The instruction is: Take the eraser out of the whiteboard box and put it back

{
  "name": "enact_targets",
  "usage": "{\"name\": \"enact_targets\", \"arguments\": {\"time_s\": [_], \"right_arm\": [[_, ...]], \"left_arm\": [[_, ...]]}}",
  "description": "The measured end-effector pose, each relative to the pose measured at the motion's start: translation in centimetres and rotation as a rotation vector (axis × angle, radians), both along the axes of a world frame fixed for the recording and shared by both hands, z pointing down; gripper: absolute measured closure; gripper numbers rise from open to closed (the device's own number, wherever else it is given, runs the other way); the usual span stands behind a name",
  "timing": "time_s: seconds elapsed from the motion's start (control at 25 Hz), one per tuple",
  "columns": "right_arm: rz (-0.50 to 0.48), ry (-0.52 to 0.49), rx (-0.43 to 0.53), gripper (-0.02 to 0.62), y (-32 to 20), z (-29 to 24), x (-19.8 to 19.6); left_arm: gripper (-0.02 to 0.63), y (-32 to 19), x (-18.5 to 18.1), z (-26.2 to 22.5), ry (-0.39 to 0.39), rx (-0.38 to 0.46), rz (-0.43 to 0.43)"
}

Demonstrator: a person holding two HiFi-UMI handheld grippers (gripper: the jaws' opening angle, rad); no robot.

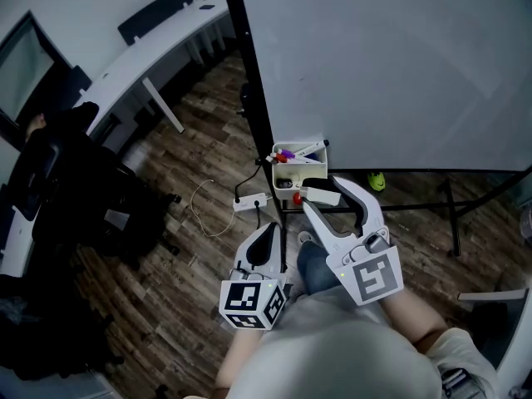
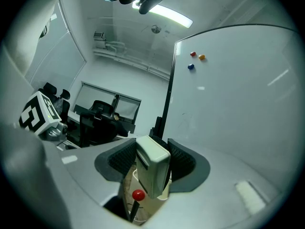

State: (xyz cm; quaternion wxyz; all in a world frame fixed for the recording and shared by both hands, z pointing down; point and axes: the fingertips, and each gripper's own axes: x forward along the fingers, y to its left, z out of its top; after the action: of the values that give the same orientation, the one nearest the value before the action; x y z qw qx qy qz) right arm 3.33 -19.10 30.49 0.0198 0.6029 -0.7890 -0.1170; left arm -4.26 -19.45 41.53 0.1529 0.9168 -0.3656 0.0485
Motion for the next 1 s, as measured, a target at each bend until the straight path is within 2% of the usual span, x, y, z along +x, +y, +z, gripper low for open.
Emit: {"name": "enact_targets", "arguments": {"time_s": [1.0], "right_arm": [[-0.031, 0.054, -0.057, 0.380, -4.8, 2.6, 1.7]], "left_arm": [[0.604, -4.2, 1.2, 0.9, -0.002, -0.023, -0.025]]}}
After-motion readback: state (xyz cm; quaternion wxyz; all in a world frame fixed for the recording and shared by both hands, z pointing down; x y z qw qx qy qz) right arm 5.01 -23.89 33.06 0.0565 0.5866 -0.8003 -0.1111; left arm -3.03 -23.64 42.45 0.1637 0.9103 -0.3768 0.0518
